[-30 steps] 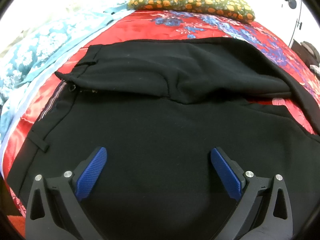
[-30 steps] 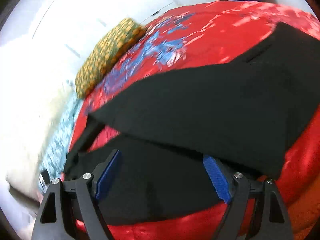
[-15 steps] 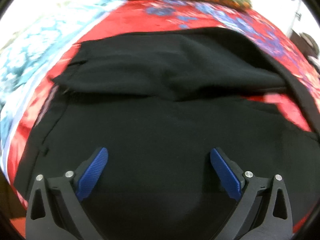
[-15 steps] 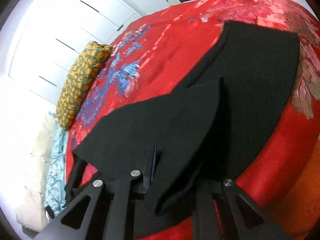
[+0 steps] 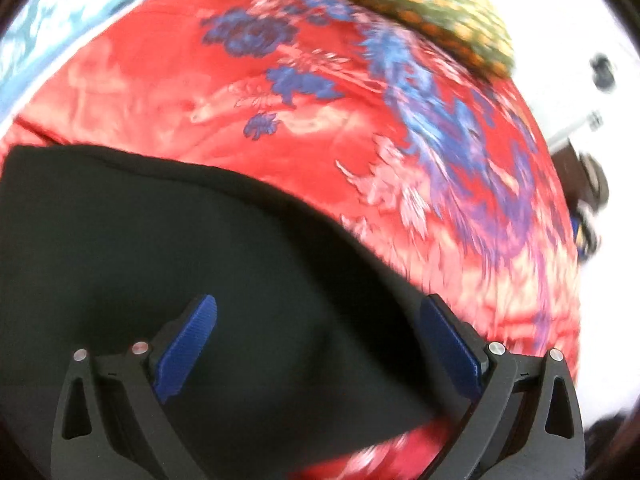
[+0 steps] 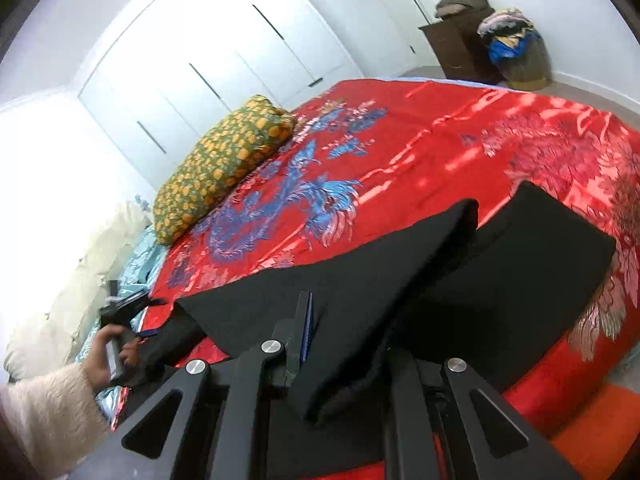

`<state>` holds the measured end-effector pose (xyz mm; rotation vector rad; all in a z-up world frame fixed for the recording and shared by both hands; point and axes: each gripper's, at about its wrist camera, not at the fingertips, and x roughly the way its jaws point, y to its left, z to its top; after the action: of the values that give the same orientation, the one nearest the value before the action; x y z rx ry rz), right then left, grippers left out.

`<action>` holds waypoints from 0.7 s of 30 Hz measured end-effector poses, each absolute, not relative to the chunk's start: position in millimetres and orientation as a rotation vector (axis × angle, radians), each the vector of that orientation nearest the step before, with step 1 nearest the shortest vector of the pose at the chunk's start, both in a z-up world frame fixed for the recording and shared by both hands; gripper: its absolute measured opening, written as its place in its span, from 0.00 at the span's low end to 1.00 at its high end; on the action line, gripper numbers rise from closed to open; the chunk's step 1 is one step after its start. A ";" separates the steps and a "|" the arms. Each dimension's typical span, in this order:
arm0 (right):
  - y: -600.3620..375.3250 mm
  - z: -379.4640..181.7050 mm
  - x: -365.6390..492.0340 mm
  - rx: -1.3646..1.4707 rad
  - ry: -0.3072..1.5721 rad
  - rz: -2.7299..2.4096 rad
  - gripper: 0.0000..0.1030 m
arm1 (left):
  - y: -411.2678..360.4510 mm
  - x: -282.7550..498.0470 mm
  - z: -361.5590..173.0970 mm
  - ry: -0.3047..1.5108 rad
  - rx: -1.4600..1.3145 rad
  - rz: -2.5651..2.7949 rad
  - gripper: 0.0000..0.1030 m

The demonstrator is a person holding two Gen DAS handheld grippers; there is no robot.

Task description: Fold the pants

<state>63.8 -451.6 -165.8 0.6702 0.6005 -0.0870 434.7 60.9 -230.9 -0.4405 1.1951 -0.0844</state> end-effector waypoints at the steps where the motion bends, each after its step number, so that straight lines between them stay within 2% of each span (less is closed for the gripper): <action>1: -453.5 -163.0 61.0 0.673 0.589 -0.077 0.13 | 64.3 439.0 -236.2 1.197 -0.473 -0.072 0.98; 3: -458.3 -157.5 54.3 0.677 0.570 -0.062 0.12 | 67.3 450.3 -245.0 1.196 -0.547 -0.056 0.97; 4: -458.5 -154.3 52.8 0.676 0.561 -0.053 0.12 | 68.0 454.2 -247.9 1.197 -0.568 -0.057 0.92; 6: -461.7 -149.2 45.1 0.668 0.540 -0.040 0.12 | 69.6 461.4 -254.7 1.205 -0.622 -0.065 0.61; 8: -464.4 -145.0 40.1 0.667 0.524 -0.043 0.12 | 73.6 461.4 -260.1 1.239 -0.634 -0.059 0.16; 9: -466.6 -144.7 39.4 0.668 0.523 -0.050 0.12 | 77.8 457.5 -260.0 1.236 -0.621 -0.041 0.06; 12: -477.2 -156.1 44.2 0.692 0.569 -0.097 0.12 | 94.1 435.0 -247.9 1.165 -0.692 -0.080 0.04; 15: -486.2 -165.7 47.6 0.740 0.596 -0.116 0.12 | 101.6 404.2 -209.5 1.090 -0.651 -0.124 0.04; 21: -490.7 -118.1 54.5 0.641 0.518 -0.053 0.12 | 125.3 303.4 -103.3 0.862 -0.519 -0.188 0.04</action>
<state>54.5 -490.7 -118.1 0.6411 0.5178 -0.0533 303.4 125.3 -103.3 -0.5192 0.8615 -0.1883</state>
